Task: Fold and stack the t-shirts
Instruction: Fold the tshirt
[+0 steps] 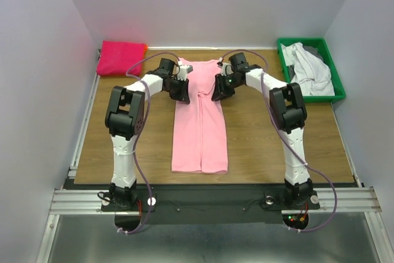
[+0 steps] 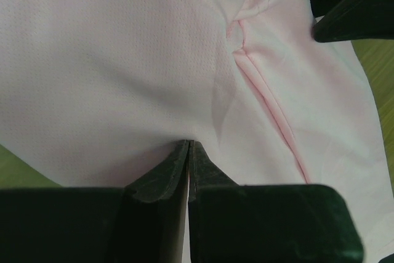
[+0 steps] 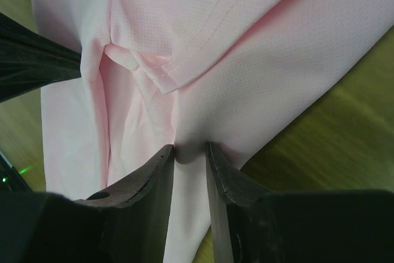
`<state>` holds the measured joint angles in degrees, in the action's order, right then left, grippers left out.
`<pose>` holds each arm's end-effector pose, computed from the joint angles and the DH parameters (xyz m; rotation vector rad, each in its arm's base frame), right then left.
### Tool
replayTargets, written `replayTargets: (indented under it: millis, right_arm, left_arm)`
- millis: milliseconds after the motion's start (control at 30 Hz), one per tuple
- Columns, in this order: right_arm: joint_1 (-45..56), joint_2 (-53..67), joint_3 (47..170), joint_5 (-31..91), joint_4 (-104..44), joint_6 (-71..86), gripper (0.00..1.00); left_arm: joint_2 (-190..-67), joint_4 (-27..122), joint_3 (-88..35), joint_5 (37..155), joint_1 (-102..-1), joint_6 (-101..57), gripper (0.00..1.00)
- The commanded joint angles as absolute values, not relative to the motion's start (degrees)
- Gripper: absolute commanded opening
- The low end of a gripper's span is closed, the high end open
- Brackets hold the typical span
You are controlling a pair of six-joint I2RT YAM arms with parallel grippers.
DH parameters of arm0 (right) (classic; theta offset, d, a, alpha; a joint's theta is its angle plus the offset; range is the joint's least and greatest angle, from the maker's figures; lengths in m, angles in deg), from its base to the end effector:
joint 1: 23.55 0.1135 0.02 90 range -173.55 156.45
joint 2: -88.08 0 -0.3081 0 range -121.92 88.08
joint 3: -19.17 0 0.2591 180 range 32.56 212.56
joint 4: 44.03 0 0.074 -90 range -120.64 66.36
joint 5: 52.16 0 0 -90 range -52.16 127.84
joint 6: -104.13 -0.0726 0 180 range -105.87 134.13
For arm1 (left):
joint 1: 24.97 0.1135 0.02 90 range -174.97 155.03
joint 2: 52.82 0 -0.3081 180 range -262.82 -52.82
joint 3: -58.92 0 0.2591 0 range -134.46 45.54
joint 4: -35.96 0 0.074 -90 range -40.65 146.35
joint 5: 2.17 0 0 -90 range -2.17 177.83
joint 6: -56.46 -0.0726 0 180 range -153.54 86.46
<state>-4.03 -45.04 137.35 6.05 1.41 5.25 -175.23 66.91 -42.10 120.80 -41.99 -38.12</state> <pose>0.5037 0.2192 0.1536 -0.4422 2.6072 0.8990 0.4750 -0.1867 0.1723 0.6977 2.3460 -0.8064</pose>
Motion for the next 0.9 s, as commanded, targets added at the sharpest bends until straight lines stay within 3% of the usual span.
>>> replayTargets:
  millis: [0, 300, 667, 800, 867]
  right_arm:
    - [-4.3, -50.1, 141.9, 14.1, -0.5, 4.3, 0.34]
    - [-6.0, -59.0, 154.4, 19.5, -0.5, 2.4, 0.33]
    - [-7.5, -62.5, 160.7, 19.8, -0.5, 2.2, 0.35]
    - [-7.5, -60.6, 161.1, 16.8, -0.5, 4.3, 0.45]
    - [-7.5, -57.1, 161.1, 13.2, -0.5, 5.4, 0.56]
  left_arm:
    - [-179.9, 67.4, -49.3, 120.1, -39.7, -38.1, 0.16]
    - [-190.4, 70.3, -62.6, 123.9, -35.5, -36.7, 0.17]
    - [-193.8, 70.6, -67.7, 124.7, -35.3, -35.6, 0.17]
    - [-192.3, 71.2, -68.8, 124.9, -35.1, -37.1, 0.24]
    - [-188.3, 70.7, -67.4, 124.6, -35.1, -38.9, 0.27]
